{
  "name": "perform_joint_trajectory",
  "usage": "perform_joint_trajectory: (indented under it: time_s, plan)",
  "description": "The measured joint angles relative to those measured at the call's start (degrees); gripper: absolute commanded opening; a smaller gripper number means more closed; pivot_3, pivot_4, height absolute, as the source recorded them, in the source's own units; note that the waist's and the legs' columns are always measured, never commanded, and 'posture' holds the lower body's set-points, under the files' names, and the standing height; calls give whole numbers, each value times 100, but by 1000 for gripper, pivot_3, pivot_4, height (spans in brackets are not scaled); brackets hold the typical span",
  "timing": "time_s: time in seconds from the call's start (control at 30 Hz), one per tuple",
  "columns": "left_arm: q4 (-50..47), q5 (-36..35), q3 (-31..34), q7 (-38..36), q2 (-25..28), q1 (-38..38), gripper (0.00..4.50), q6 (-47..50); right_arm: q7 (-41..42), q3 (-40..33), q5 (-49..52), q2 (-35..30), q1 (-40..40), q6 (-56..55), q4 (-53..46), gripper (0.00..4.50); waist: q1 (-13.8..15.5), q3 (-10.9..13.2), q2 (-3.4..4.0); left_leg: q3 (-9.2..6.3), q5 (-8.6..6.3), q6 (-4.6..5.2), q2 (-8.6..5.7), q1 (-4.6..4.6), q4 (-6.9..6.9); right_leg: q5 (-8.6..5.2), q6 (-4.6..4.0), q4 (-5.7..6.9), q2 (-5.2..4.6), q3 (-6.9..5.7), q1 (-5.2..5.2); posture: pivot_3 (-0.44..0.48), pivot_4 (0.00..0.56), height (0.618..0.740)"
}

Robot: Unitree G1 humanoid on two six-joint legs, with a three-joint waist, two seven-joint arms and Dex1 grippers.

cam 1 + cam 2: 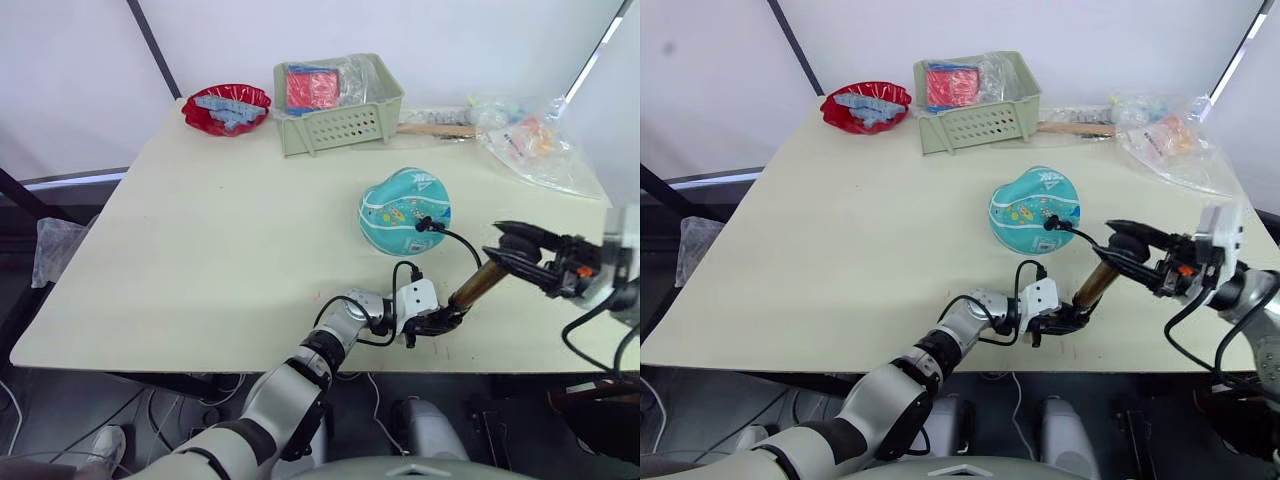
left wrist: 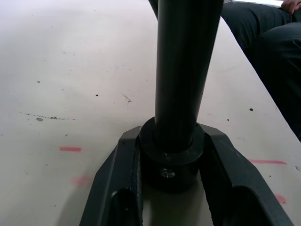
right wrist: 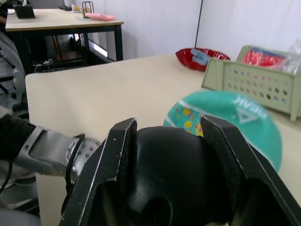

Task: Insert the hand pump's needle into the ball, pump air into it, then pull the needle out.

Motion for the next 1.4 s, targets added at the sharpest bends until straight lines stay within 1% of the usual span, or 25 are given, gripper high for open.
perform_joint_trajectory:
  time_s: [0.2, 0.33, 0.5, 0.8, 1.07, 1.23, 1.4]
  plan:
    - [17, 13, -5, -4, -2, 2, 1151, -42, 51, 490, -570, 209, 138, -561, 445, 1676, 4, -5, -6, -6, 0, 0, 0, -1, 0, -2, -4, 0, 0, -7, 1, 0, 150, 735]
    - [35, 12, -2, -2, 1, 4, 1151, -63, 53, 554, -699, 278, 141, -777, 504, 1676, 4, -8, -5, -12, 0, 0, 0, -1, 0, -3, -6, 0, 0, -12, 3, 0, 150, 735]
    - [43, 12, 0, 2, -2, -2, 1151, -60, 43, 504, -642, 272, 134, -739, 451, 1676, 6, -9, -3, -15, 0, 0, 0, -2, 0, -4, -8, 0, 0, -15, 4, 0, 150, 735]
    - [47, 6, -10, -2, -23, -6, 1151, -104, 30, 53, 67, -241, -91, 312, 136, 1676, 18, 7, 23, -20, 0, 0, -1, -10, 0, -5, -9, -1, -2, -18, 0, 0, 150, 735]
    - [48, 0, -13, 0, -18, -31, 1151, -120, -18, -777, 1280, -960, -824, 1438, 14, 1676, 16, 27, 48, -21, 0, 0, -2, -13, 0, -4, -8, -1, -2, -18, -2, 0, 150, 735]
    - [63, 1, -49, -9, -9, -35, 1151, -120, -49, -1151, 1950, -1435, -1391, 2017, -9, 1676, 14, 33, 54, -21, 0, 0, -2, -13, 0, -4, -8, -1, -3, -18, -2, 0, 150, 735]
    - [67, 2, -54, -11, -5, -39, 1151, -119, -131, -1238, 2214, -1508, -1598, 2401, -11, 1676, 13, 40, 61, -24, 0, 0, -2, -15, 0, -4, -8, -2, -4, -15, -4, 0, 150, 735]
